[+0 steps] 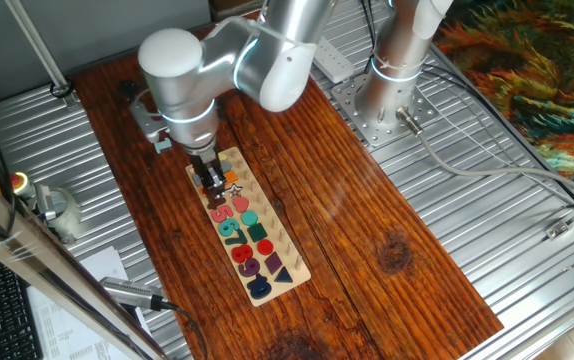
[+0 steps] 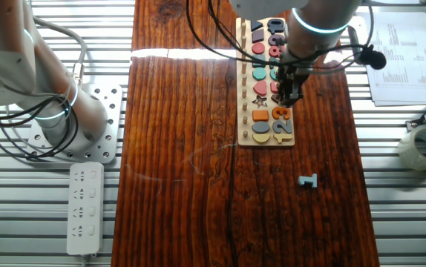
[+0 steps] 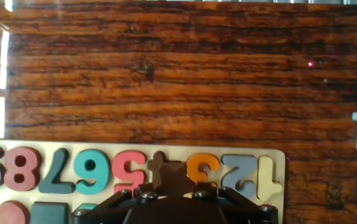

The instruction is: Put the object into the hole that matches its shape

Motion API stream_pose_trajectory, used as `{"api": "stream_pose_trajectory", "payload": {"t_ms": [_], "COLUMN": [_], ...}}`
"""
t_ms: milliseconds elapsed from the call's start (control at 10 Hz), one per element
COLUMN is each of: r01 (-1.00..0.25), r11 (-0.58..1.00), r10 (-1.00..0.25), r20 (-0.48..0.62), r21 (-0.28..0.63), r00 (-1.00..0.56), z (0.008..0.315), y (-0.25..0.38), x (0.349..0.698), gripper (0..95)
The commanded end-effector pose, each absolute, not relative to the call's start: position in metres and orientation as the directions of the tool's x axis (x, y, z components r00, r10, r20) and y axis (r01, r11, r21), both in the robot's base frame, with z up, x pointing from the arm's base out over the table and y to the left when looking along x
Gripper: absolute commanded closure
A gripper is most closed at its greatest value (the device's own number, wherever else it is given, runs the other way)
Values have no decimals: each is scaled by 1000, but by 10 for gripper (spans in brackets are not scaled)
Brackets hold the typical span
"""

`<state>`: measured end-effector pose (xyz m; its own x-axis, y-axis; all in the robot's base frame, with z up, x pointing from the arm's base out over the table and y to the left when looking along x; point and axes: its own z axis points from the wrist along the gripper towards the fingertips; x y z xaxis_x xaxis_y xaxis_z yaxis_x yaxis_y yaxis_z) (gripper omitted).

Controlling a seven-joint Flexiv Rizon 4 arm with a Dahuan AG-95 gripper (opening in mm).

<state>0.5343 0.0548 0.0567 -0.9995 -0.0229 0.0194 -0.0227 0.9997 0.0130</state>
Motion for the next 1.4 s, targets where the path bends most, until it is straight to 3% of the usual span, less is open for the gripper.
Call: {"api": "stream_pose_trajectory", "payload": {"t_ms": [100, 800, 1400], "r01": [10, 54, 56], "r11": [1000, 998, 998], "r10": [10, 55, 56], "r20": [17, 19, 15], "r21": [3, -38, -10], "r00": [-1000, -998, -998], "z": [56, 56, 49], "y": [54, 54, 50], "x": [534, 533, 500], "gripper": [950, 950, 950]}}
